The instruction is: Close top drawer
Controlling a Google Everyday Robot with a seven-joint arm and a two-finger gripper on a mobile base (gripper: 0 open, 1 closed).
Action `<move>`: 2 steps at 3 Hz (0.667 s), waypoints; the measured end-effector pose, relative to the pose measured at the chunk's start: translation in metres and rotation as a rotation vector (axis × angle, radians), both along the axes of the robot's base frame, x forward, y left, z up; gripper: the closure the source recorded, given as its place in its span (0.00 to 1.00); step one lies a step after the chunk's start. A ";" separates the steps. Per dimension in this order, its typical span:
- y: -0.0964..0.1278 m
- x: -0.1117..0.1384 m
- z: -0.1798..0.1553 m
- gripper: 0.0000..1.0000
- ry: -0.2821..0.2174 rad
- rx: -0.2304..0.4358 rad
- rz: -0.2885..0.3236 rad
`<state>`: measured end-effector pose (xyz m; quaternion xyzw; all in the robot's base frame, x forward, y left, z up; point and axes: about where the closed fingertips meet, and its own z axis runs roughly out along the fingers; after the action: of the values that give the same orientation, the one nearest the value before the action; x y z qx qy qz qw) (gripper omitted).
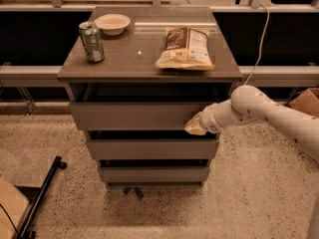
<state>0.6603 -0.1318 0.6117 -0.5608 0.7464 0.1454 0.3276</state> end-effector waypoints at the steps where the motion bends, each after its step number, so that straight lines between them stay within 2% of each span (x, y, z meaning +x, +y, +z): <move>1: 0.002 0.000 -0.002 0.34 0.003 0.001 0.003; 2: 0.005 -0.001 -0.004 0.03 0.007 0.002 0.008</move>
Offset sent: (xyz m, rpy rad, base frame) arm -0.0004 0.0018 -0.0014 0.0008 0.0024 0.0027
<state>0.6592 -0.1267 0.6076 -0.5629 0.7451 0.1495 0.3251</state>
